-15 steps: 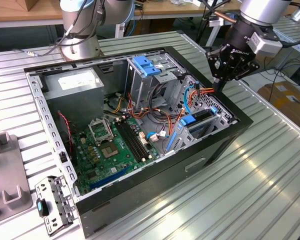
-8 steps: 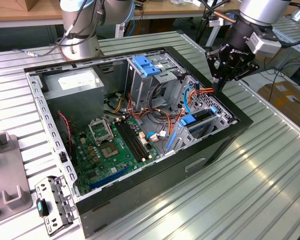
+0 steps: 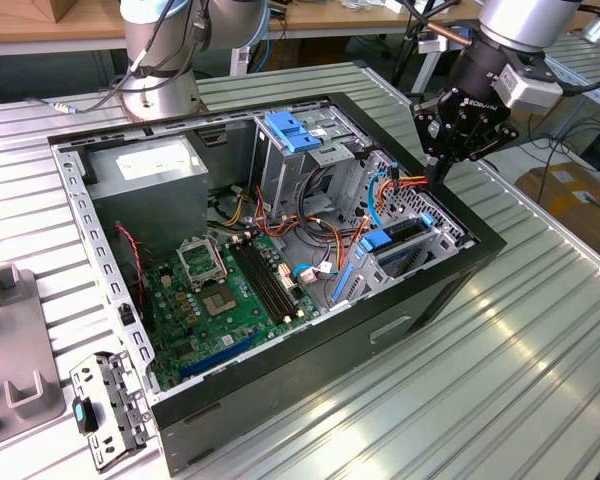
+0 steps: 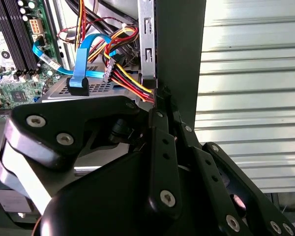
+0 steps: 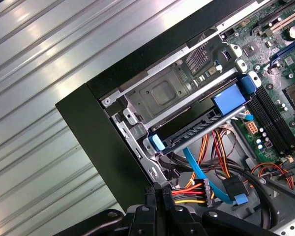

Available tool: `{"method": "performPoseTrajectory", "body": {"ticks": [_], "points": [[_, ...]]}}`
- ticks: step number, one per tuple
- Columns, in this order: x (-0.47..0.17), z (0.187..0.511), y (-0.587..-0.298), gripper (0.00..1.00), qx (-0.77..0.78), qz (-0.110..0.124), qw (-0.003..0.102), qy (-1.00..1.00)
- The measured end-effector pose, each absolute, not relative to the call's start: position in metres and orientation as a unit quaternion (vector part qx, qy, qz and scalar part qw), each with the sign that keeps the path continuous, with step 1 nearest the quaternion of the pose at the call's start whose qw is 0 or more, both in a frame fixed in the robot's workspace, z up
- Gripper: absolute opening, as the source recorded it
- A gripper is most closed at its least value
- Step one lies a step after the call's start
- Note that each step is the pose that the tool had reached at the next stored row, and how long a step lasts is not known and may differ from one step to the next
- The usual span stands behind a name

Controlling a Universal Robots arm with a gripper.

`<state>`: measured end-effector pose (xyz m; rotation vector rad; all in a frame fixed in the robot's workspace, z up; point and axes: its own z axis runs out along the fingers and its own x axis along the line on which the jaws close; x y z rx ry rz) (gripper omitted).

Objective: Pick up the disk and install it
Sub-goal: 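Insert the first disk wire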

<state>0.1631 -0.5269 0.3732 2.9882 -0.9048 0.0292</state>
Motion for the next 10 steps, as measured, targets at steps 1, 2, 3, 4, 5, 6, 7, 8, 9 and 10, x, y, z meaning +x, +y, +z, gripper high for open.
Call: {"method": "performPoseTrajectory", "body": {"ticks": [1,2,3,4,5,6,7,8,9,10], "points": [[0.1631,0.3732,-0.5269,0.16,0.957,0.009,0.01,-0.29],[0.1631,0.3732,-0.5269,0.16,0.957,0.009,0.01,-0.29],[0.1631,0.3732,-0.5269,0.16,0.956,0.009,0.01,-0.292],[0.1631,0.3732,-0.5269,0.16,0.956,0.009,0.01,-0.295],[0.163,0.3732,-0.5269,0.16,0.954,0.009,0.01,-0.299],[0.163,0.3732,-0.5269,0.16,0.952,0.009,0.01,-0.306],[0.163,0.3732,-0.5269,0.16,0.95,0.009,0.01,-0.313],[0.163,0.3732,-0.5269,0.16,0.947,0.009,0.01,-0.322],[0.1631,0.3732,-0.5269,0.16,0.945,0.009,0.01,-0.328],[0.163,0.3732,-0.5269,0.16,0.942,0.009,0.01,-0.334]]}}
